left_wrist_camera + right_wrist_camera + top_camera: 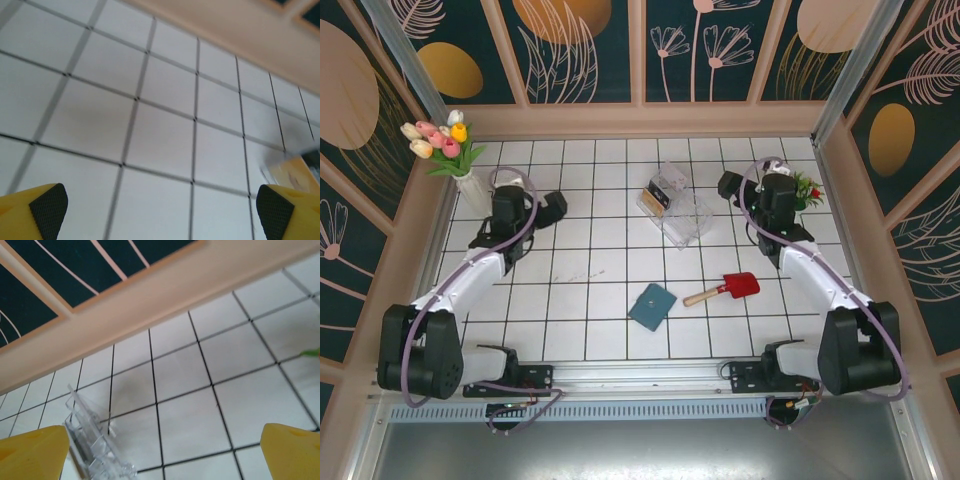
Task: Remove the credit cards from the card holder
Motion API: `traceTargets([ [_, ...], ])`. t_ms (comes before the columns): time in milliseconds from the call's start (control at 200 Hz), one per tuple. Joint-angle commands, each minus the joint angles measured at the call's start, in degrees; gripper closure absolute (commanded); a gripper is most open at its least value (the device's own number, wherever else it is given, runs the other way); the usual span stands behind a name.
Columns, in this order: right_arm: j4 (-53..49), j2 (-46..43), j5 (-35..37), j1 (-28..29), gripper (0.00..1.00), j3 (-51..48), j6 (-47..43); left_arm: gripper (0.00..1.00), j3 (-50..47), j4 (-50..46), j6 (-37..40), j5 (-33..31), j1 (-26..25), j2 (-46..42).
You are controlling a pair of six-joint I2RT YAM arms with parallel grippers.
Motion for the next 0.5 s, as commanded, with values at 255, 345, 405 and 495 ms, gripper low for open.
traceTargets([
  [255, -8.8, 3.5, -1.9, 0.6, 0.01, 4.2, 6.8, 0.02, 7.6, -9.5, -7.0, 0.5, -23.8, 10.5],
  [345, -9.2, 3.7, -1.3, 0.6, 0.01, 4.2, 7.2, 0.02, 12.3, -12.4, -5.4, -0.6, -31.0, 15.2],
  [405, -8.6, 3.2, -0.9, 0.6, 0.01, 3.5, 7.3, 0.02, 16.1, -16.1, -3.5, -1.7, -35.1, 18.4],
  [495, -8.4, 2.5, 0.5, 0.6, 0.01, 3.2, 7.2, 0.02, 21.3, -22.6, -1.5, -3.2, -39.3, 23.1],
])
